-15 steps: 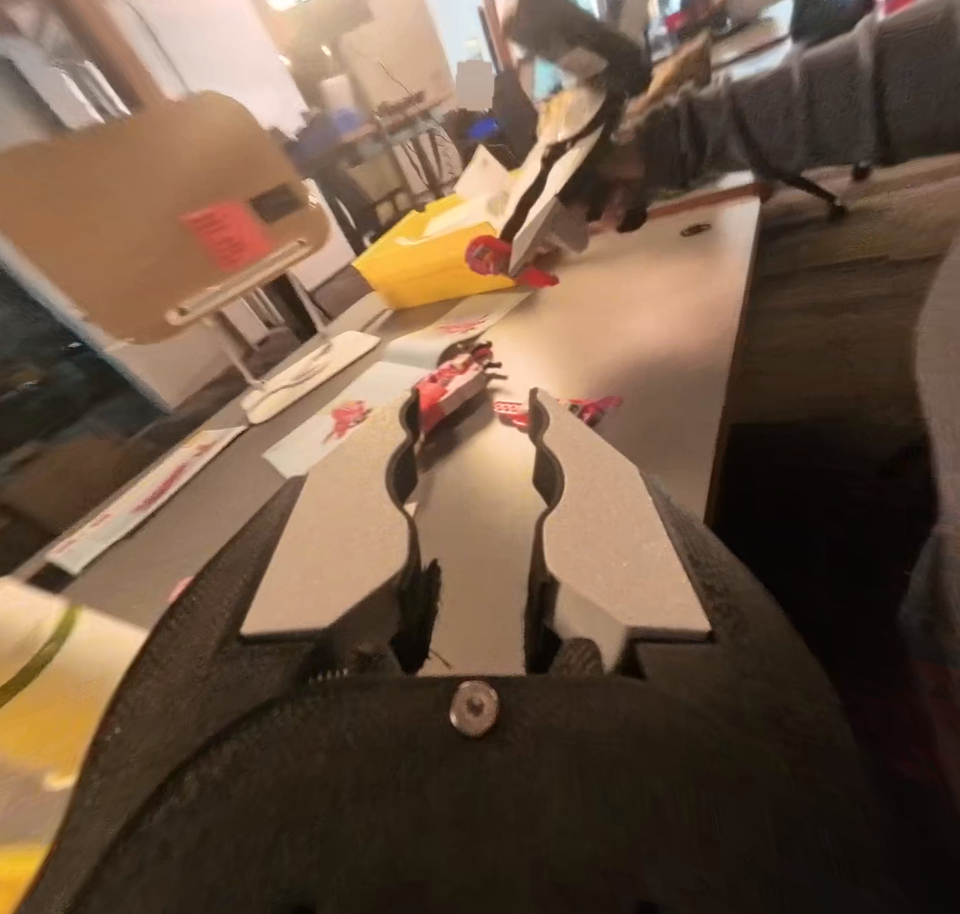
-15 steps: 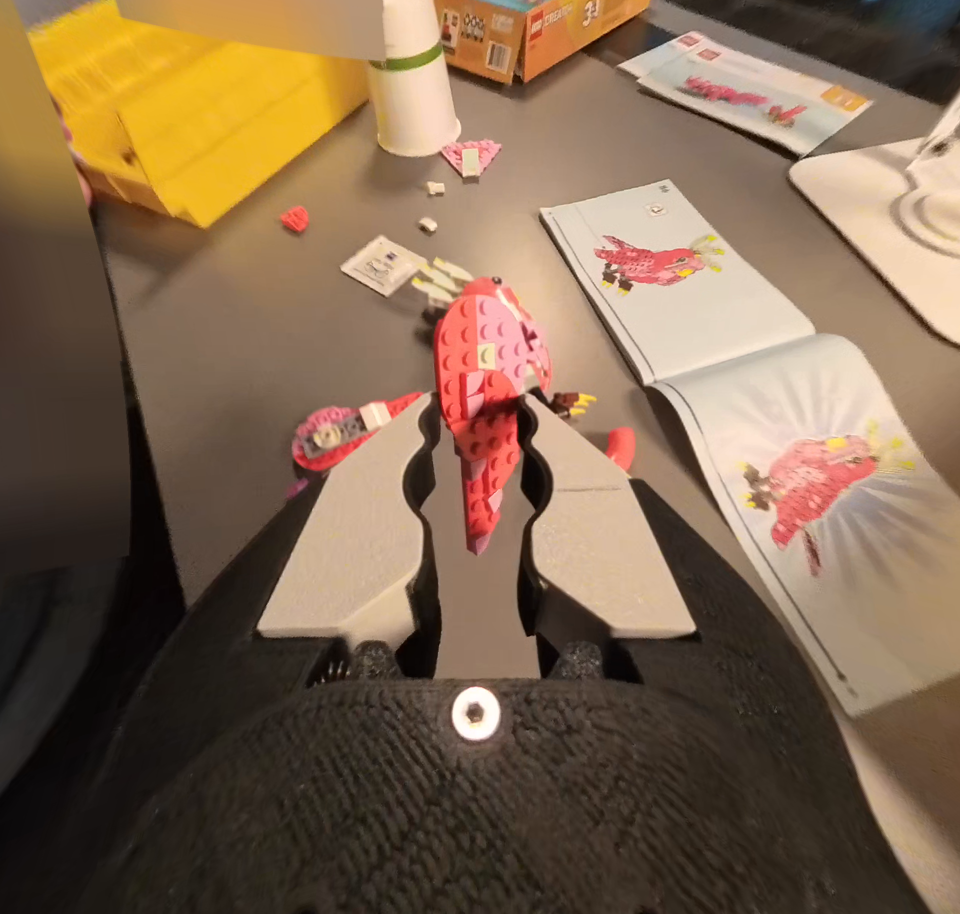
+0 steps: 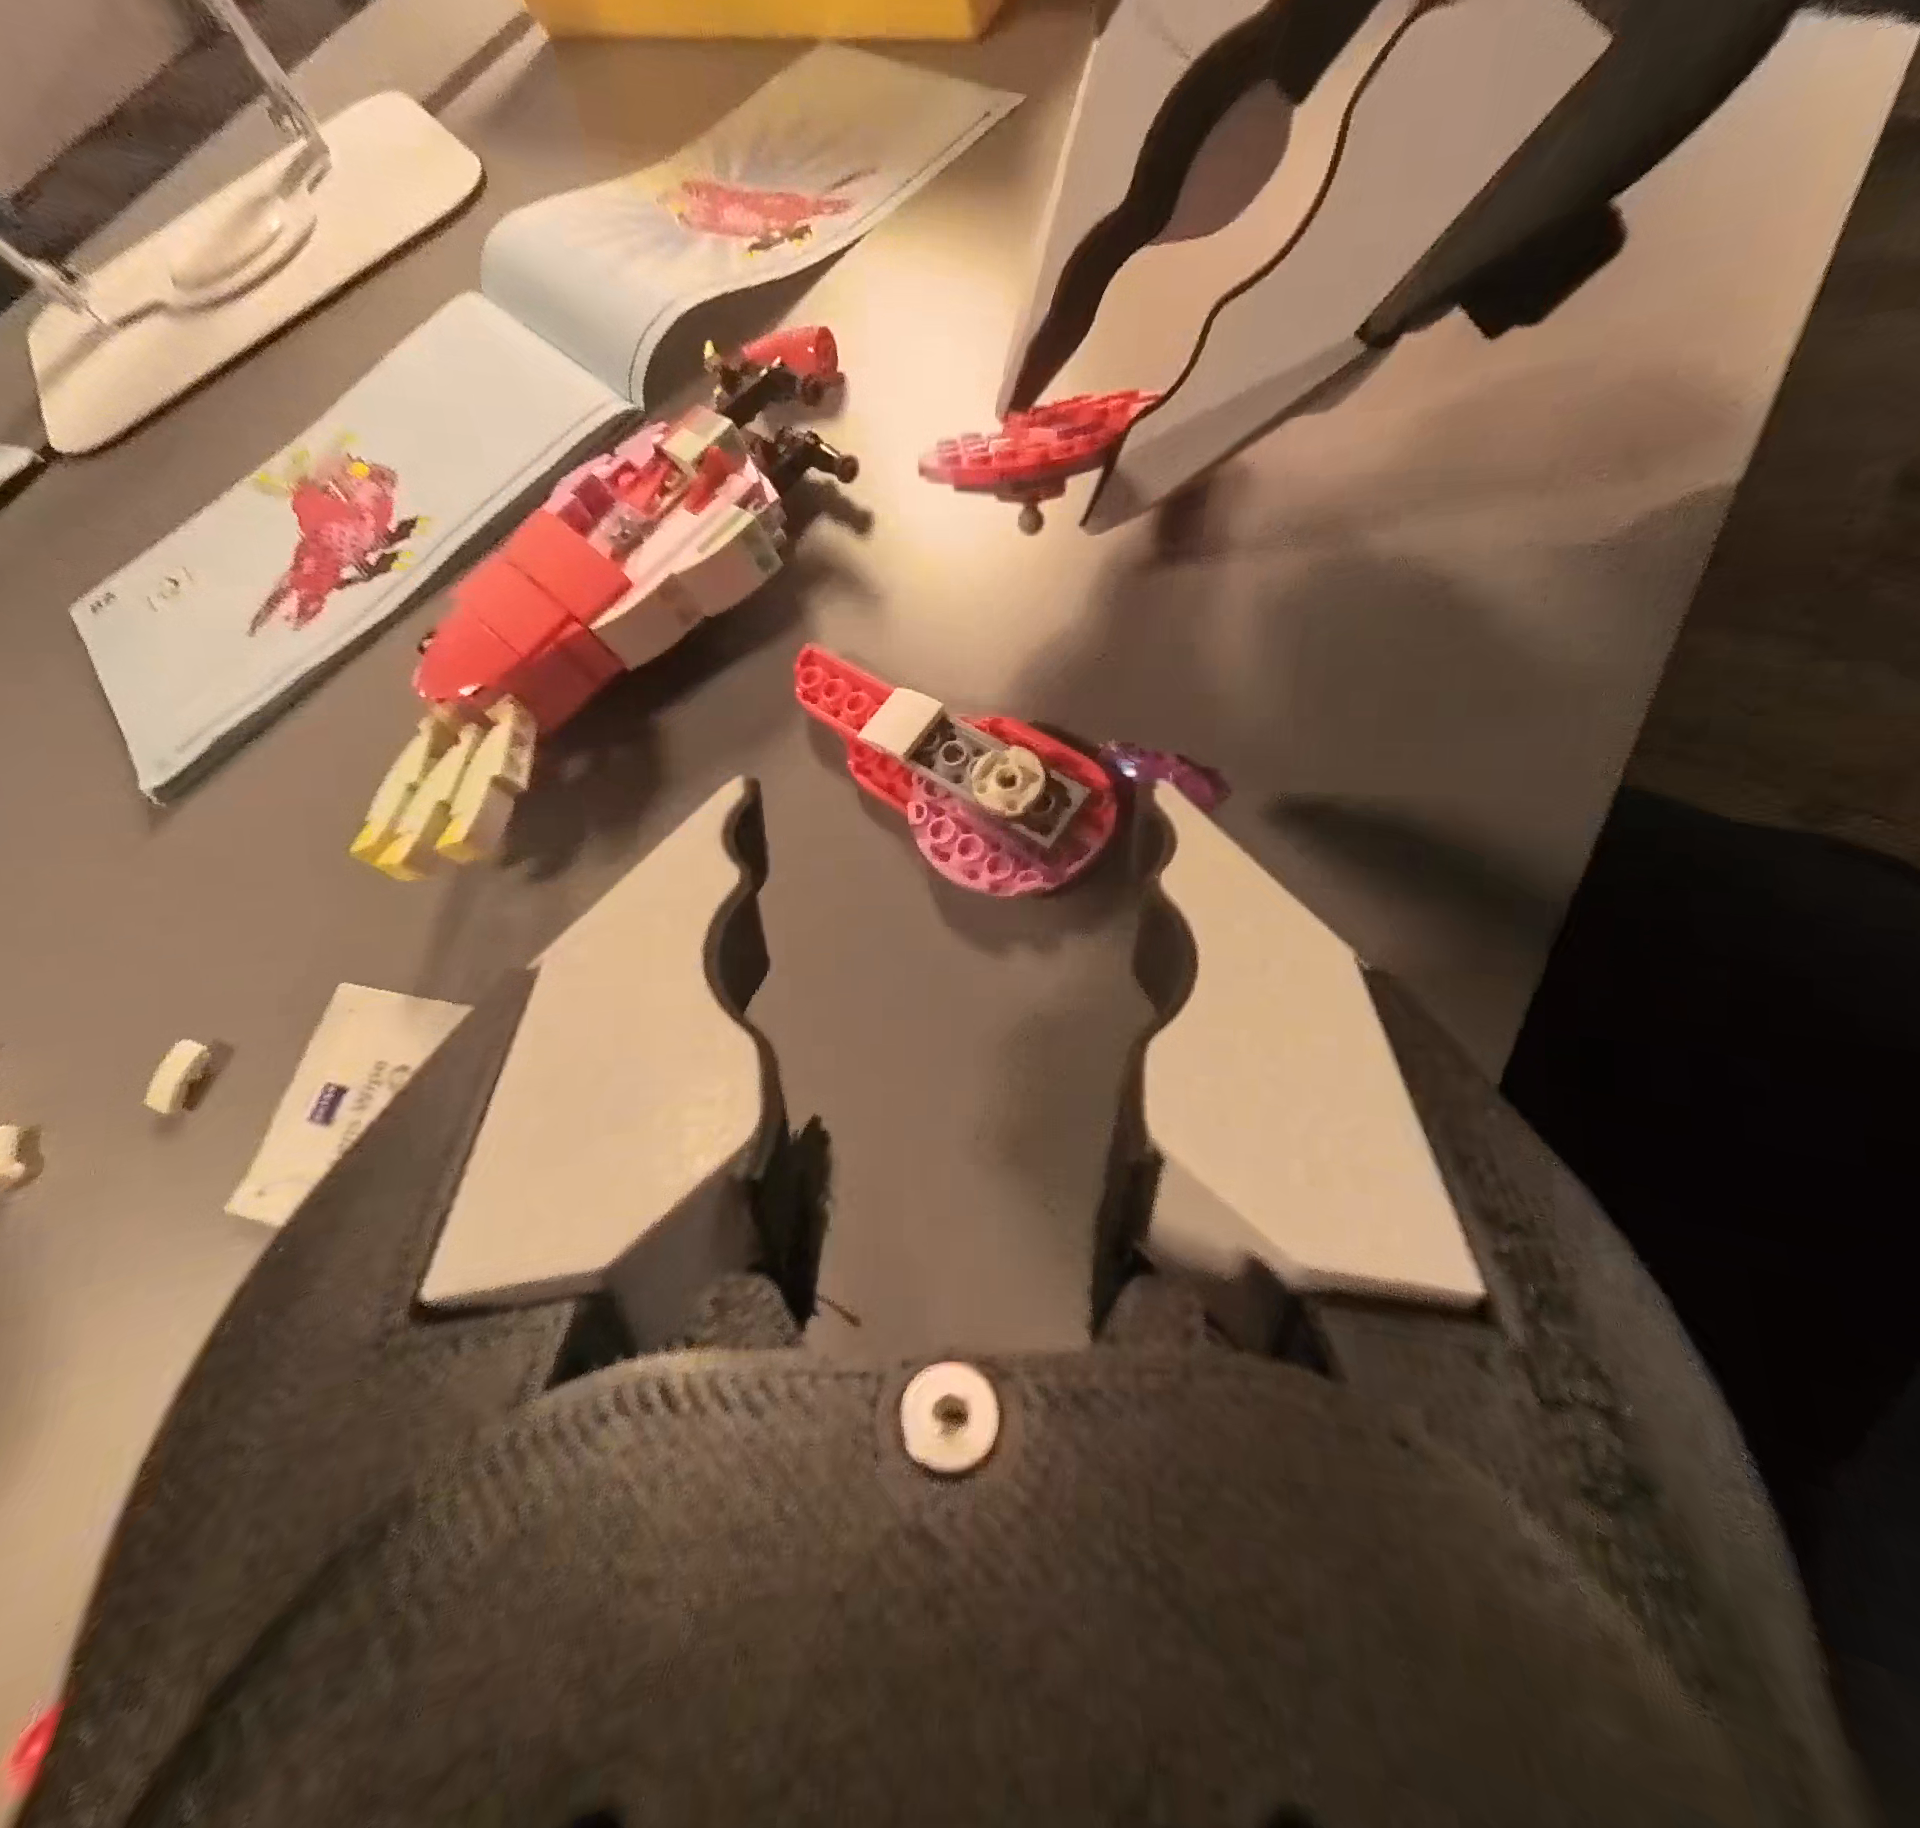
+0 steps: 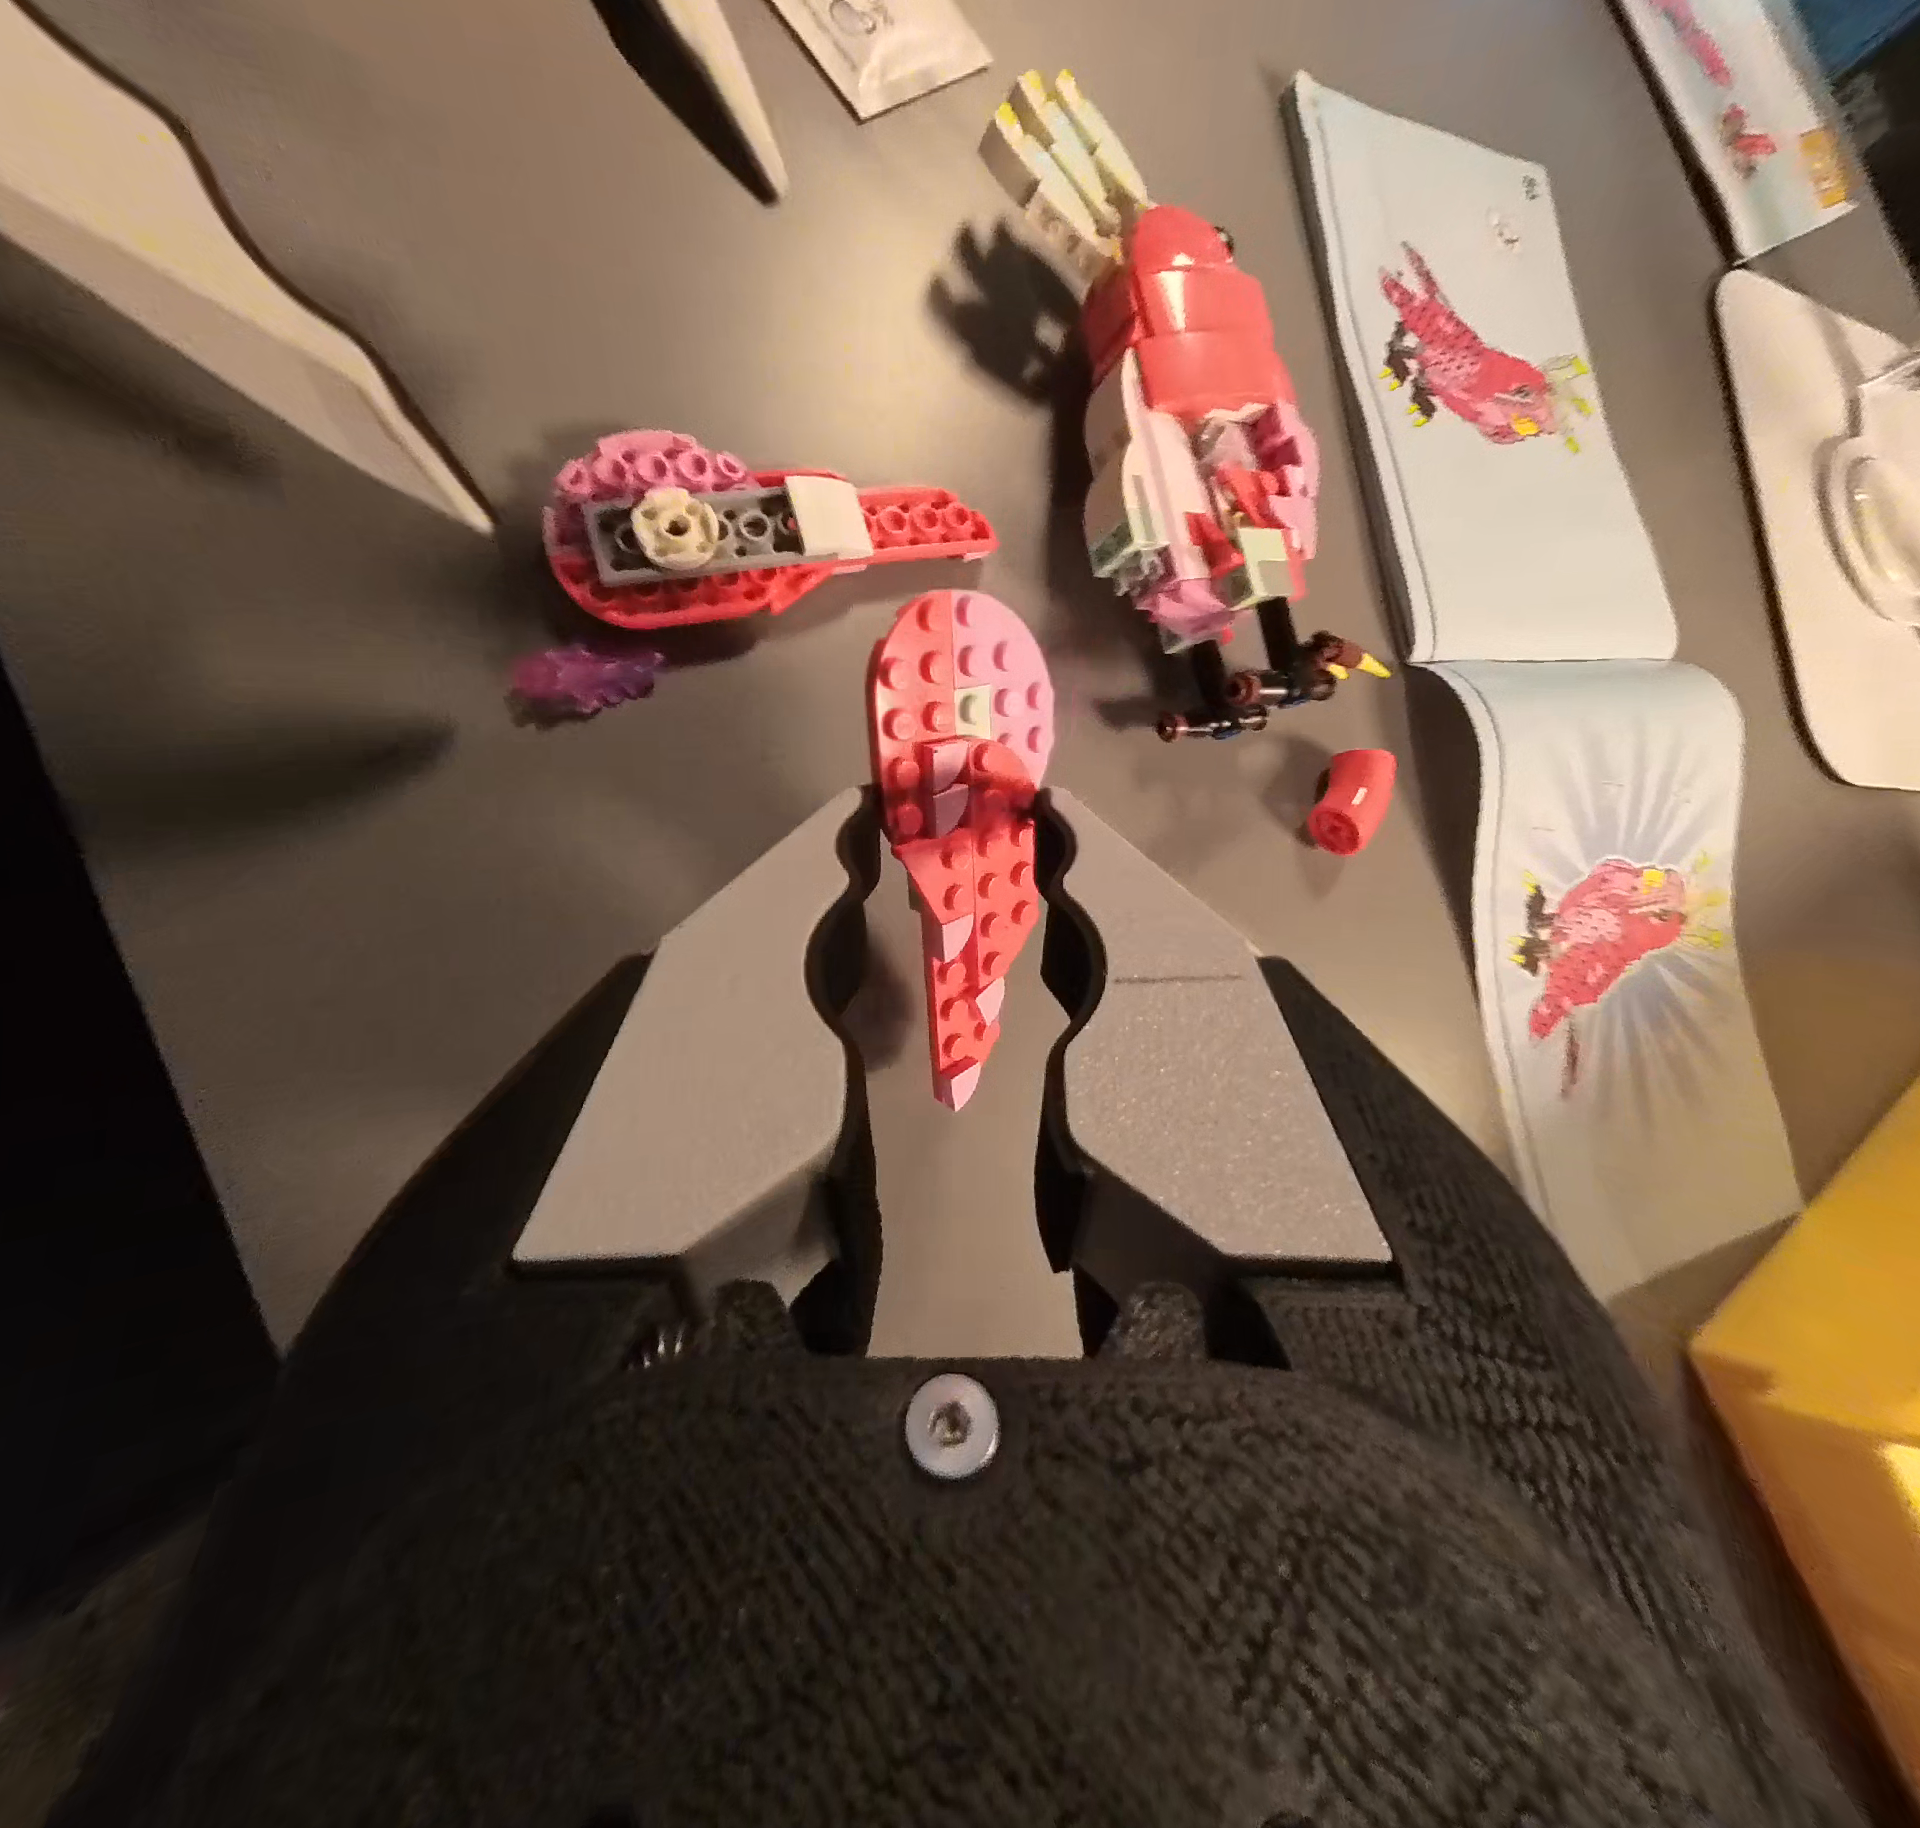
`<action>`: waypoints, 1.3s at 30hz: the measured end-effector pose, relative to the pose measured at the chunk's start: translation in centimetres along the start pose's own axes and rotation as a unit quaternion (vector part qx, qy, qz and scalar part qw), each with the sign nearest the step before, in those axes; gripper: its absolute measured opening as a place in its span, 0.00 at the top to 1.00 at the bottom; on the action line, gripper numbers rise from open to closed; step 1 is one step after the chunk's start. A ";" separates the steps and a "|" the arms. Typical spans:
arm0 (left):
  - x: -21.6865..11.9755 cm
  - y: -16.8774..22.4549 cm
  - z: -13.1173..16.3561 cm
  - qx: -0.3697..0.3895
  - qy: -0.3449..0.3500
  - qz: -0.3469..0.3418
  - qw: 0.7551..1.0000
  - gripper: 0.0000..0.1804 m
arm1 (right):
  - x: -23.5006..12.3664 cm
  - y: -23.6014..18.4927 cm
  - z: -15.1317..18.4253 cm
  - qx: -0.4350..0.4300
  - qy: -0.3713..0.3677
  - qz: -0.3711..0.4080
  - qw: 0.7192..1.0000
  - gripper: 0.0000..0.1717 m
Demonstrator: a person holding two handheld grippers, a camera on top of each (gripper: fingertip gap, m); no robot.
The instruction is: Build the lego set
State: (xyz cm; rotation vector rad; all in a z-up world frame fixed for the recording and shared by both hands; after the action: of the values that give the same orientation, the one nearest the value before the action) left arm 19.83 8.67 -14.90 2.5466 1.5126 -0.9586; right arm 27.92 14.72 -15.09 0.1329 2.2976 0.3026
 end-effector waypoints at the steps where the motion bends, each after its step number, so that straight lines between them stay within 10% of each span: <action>1: 0.2 0.1 0.1 -0.007 -0.005 0.000 1.000 0.62 | 0.2 -0.1 0.0 0.016 0.003 -0.006 1.000 0.84; 14: 0.5 -4.1 -2.7 0.124 0.099 -0.059 0.986 0.69 | -0.2 2.6 -2.6 0.180 0.114 -0.029 0.977 0.84; 21: -0.7 -1.5 -4.1 0.352 0.188 -0.114 0.910 0.69 | 0.7 -0.8 -3.3 0.035 0.051 -0.056 0.996 0.84; 28: -0.3 -0.8 -4.8 0.420 0.224 -0.120 0.871 0.95 | 0.4 -2.1 -4.5 0.004 0.051 -0.101 0.994 0.85; 36: 0.4 1.0 -3.7 0.459 0.185 -0.034 0.868 0.61 | 0.2 -2.3 -3.1 -0.065 -0.005 -0.064 0.996 0.85; 39: 0.2 1.7 -4.2 0.485 0.204 -0.043 0.849 0.82 | 0.2 -3.0 -3.3 -0.100 -0.015 -0.052 0.994 0.86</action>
State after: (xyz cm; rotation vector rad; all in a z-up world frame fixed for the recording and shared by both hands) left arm 23.35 9.33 -12.04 3.5816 1.4521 -1.5963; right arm 25.32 11.32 -13.81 -0.0819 2.2207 0.4700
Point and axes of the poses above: each gripper's, where its closed fingertips meet, x out along the fingers, z out of its underside, y = z × x across the jaws, the point moved 2 cm from there along -x, back along the fingers, and after that the axes turned 6 degrees about -z, right-handed, at the moved point
